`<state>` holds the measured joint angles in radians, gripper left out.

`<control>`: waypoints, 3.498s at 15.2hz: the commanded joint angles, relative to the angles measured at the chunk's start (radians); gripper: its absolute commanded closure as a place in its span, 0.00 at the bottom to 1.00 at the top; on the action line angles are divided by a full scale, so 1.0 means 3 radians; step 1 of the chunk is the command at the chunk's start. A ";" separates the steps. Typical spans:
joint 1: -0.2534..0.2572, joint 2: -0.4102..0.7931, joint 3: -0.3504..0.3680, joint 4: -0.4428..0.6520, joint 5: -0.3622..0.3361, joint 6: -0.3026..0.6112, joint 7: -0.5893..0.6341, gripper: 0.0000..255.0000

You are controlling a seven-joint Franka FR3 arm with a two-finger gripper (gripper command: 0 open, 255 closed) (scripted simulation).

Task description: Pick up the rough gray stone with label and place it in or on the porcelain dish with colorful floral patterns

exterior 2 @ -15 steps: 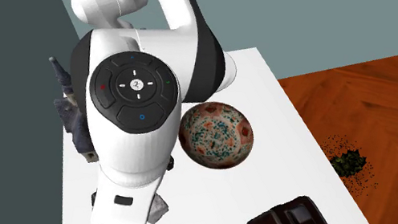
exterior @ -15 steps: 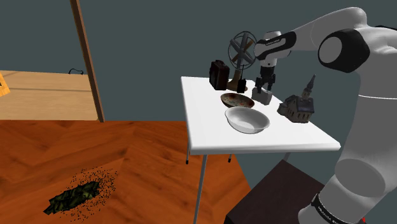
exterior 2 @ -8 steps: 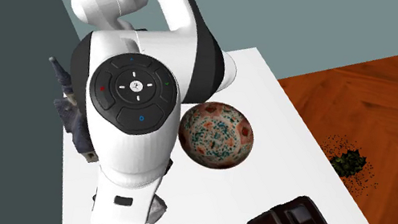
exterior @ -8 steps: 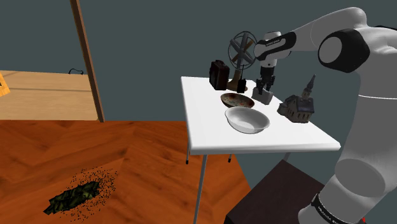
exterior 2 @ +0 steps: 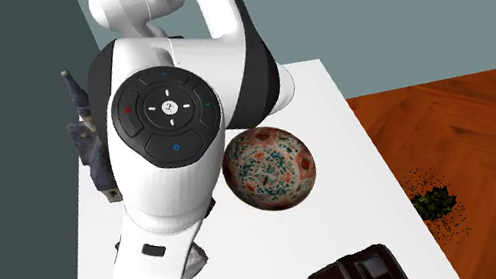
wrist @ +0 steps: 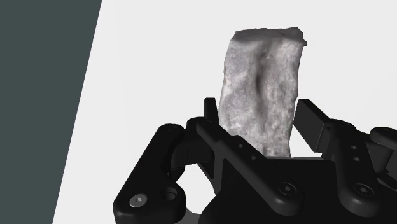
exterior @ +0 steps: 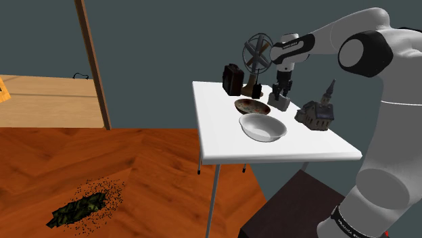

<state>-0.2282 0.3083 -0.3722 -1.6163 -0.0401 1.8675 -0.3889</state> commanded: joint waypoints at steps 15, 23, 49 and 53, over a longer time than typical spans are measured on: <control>-0.0019 -0.0030 -0.0016 0.0585 -0.0003 -0.0610 -0.0059 1.00; -0.0053 0.0037 -0.0024 0.1037 0.0022 -0.0996 -0.0111 1.00; 0.0870 -0.0602 0.0487 0.0148 -0.0182 -0.0878 0.1297 1.00; 0.0872 -0.0616 0.0488 -0.0049 -0.0186 -0.0696 0.1317 1.00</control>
<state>0.0342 0.1261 -0.2251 -1.6156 -0.0954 1.6446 0.0062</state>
